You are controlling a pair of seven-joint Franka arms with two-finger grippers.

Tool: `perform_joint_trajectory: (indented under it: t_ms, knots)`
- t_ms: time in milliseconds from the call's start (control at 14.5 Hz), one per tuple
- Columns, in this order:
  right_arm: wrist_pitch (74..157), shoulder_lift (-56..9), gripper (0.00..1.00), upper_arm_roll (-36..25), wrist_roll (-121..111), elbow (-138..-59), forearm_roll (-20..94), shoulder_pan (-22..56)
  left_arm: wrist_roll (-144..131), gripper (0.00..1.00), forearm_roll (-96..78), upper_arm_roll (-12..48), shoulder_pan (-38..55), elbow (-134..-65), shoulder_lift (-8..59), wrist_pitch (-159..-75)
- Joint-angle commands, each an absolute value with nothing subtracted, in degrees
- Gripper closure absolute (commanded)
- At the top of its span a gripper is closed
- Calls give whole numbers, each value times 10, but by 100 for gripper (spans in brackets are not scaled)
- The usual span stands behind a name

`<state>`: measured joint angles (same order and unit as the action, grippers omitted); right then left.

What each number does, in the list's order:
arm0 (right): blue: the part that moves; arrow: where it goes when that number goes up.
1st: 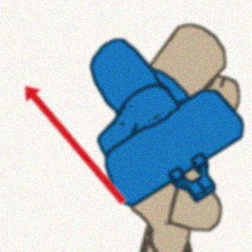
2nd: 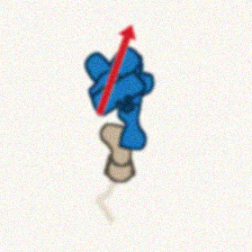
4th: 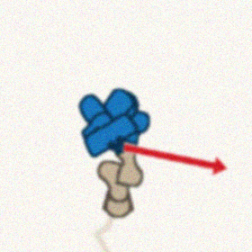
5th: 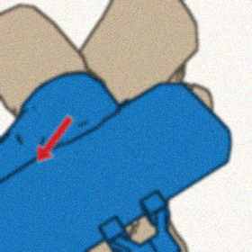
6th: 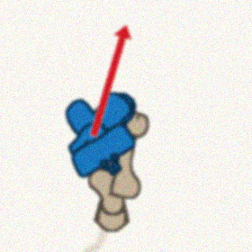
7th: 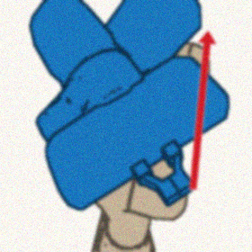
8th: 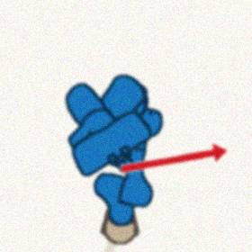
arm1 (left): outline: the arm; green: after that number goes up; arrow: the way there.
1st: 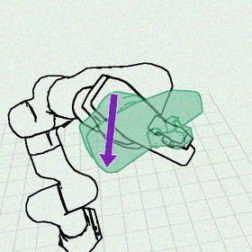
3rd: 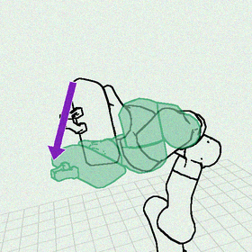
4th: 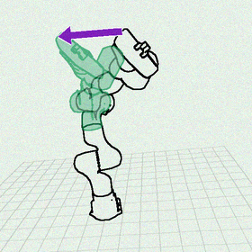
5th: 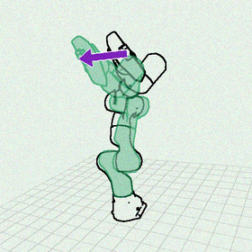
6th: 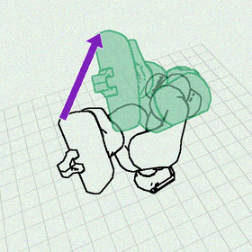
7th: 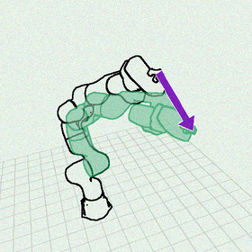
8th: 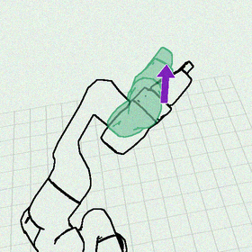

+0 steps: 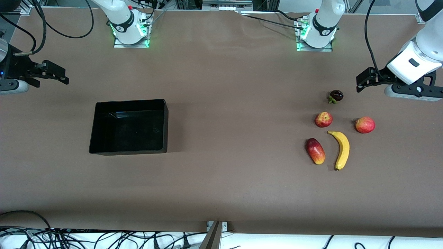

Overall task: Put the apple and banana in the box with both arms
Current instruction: 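Reach the right gripper down to the rim of the black box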

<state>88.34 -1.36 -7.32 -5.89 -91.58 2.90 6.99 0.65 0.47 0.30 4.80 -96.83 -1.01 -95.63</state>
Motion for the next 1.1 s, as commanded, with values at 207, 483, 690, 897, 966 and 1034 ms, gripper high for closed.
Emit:
perform_joint_trajectory:
  t_ms: [207,483,690,897,966,1034]
  knots:
    - [882,-18,0,-72,-62,-904,21,70,9,0,18,4,44,-949,-3,-935]
    - [882,-28,0,-73,-62,-909,15,70,8,0,18,4,42,-949,-3,-926]
    - [938,-48,0,-75,-61,-954,-4,67,8,0,18,5,43,-948,-3,-925]
    - [1085,-73,0,-93,-61,-1060,-6,65,9,0,18,5,43,-944,-3,-925]
    - [1128,-93,0,-101,-58,-1084,-5,65,11,0,18,5,43,-944,-2,-925]
    - [1165,-115,0,-107,-57,-1099,-3,65,11,0,18,5,43,-944,-3,-925]
